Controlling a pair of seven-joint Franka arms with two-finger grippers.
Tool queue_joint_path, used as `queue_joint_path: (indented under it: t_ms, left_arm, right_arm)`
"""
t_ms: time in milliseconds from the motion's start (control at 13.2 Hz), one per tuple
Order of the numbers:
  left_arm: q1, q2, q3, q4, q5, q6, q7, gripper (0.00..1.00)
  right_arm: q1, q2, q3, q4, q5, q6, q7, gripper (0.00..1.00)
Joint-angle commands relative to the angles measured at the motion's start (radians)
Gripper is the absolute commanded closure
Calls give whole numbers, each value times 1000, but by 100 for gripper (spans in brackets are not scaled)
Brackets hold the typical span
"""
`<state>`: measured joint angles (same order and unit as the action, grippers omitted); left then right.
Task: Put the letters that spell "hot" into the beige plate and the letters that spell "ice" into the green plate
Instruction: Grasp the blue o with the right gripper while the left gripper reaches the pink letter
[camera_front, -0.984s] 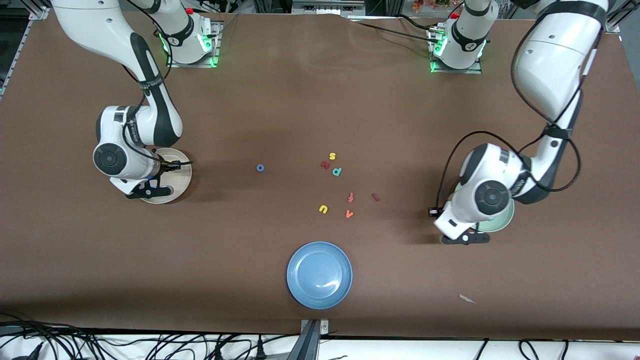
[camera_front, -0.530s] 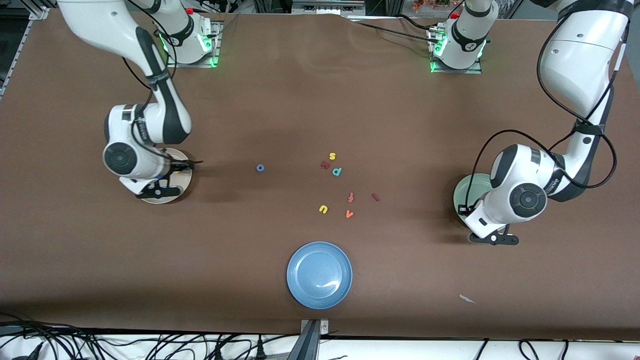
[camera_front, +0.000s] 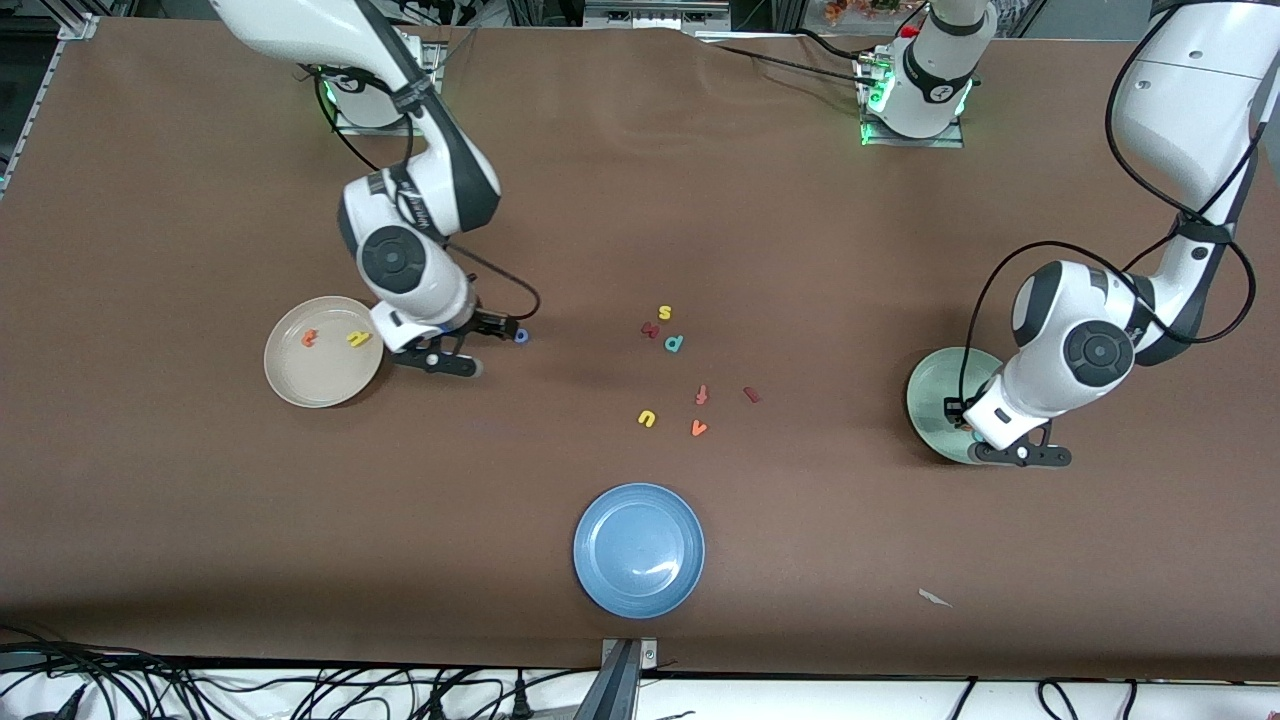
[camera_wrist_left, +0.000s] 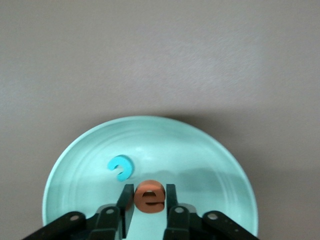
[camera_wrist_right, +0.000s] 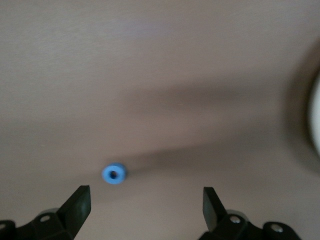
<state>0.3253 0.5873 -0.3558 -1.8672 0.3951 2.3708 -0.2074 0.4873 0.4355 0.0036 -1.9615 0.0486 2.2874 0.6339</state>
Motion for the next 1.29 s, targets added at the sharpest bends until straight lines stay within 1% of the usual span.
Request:
queue_joint_path:
  t_ms: [0, 76, 227, 530, 681, 832, 1059, 1211]
  left_arm:
    - [6, -43, -14, -32, 34, -5, 0, 0]
    - [-2, -49, -20, -12, 34, -63, -1, 0]
    - [-8, -49, -75, 25, 19, -149, -45, 0]
    - [-18, -40, -158, 19, 16, -159, -243, 0]
    - [-52, -29, -189, 14, 16, -159, -395, 0]
    - [-132, -17, -192, 19, 10, -159, -574, 0]
    - [-204, 6, -190, 23, -57, -145, -711, 0]
    - [-236, 35, -190, 49, -71, -136, -800, 0]
  right_arm:
    - [39, 46, -2, -10, 10, 79, 24, 1]
    - [50, 55, -2, -13, 7, 98, 23, 1]
    - [59, 63, -2, -42, 7, 156, 24, 1]
    - [63, 71, -2, -86, 7, 230, 24, 5]
    - [66, 71, -2, -94, 7, 242, 24, 10]
    - [65, 71, -2, -96, 7, 242, 24, 24]
    - [65, 75, -2, -96, 10, 245, 24, 27]
    - [68, 81, -2, -96, 10, 250, 24, 27]
